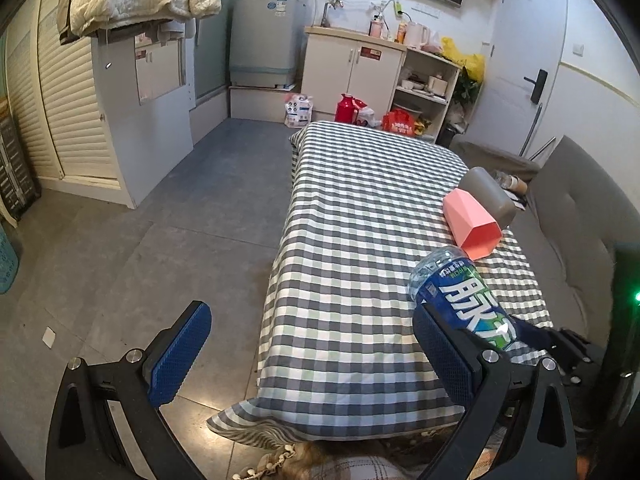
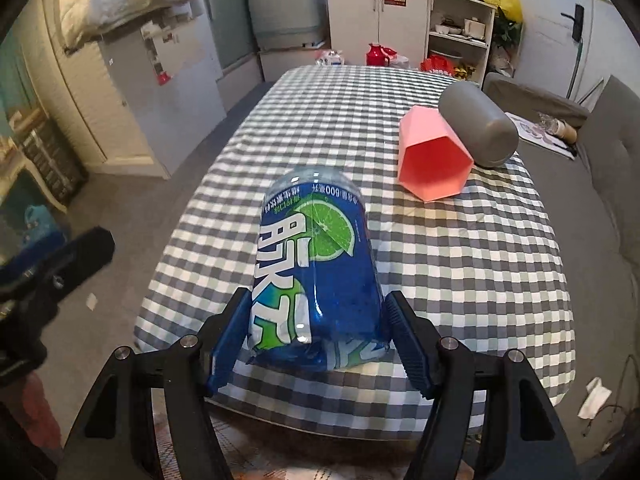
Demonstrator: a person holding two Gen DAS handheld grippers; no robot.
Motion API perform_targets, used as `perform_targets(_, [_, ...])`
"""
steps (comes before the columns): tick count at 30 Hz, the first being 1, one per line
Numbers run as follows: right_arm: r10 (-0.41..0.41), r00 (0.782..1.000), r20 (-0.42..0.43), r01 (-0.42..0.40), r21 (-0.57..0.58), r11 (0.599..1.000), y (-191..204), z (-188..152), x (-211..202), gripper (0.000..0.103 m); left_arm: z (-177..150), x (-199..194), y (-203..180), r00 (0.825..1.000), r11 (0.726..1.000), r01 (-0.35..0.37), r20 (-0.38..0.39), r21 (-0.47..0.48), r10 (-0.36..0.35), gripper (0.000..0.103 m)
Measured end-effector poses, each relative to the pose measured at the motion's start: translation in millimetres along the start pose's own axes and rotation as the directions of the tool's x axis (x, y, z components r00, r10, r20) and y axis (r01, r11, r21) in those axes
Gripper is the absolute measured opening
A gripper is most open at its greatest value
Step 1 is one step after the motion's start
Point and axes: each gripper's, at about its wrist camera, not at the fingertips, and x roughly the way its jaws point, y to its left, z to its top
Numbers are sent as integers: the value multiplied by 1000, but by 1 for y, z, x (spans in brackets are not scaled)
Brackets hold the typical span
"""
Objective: Flip cup upside down
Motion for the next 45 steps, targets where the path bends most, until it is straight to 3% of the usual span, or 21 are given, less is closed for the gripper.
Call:
perform_targets(2, [-1, 999, 36, 1, -1, 1000, -7, 0, -12, 80, 2, -3, -6, 1000, 1000, -24, 9, 12, 24, 103])
perform_targets(4, [-15, 998, 67, 16, -16, 1000, -15, 0, -24, 80, 6, -6, -15, 997, 998, -65, 32, 11, 65, 103])
perform_targets(11, [-69, 989, 127, 68, 11, 998, -60, 0, -59, 80, 14, 2, -59, 997, 995, -82, -3, 53, 83, 103])
perform_targets(15, [-117, 983, 141, 113, 36, 993, -93, 2, -67, 80, 15, 17, -89, 997, 997, -45, -56, 63, 48, 103])
perform_targets(23, [-114, 986, 122, 104, 80, 991, -130, 5, -54, 80, 25, 66, -139, 983, 996, 24, -186, 85, -8, 103])
perform_targets(31, [-103, 988, 118, 94, 79, 992, -140, 11, -34, 80, 15, 96, -151, 967, 993, 35, -253, 116, -5, 102])
perform_targets(41, [-95, 990, 108, 88, 70, 994, -139, 18, -18, 80, 12, 117, -151, 948, 990, 97, -313, 103, -61, 101])
perform_targets(45, [-92, 989, 120, 85, 64, 994, -139, 22, -16, 80, 10, 122, -154, 937, 987, 119, -340, 103, -78, 81])
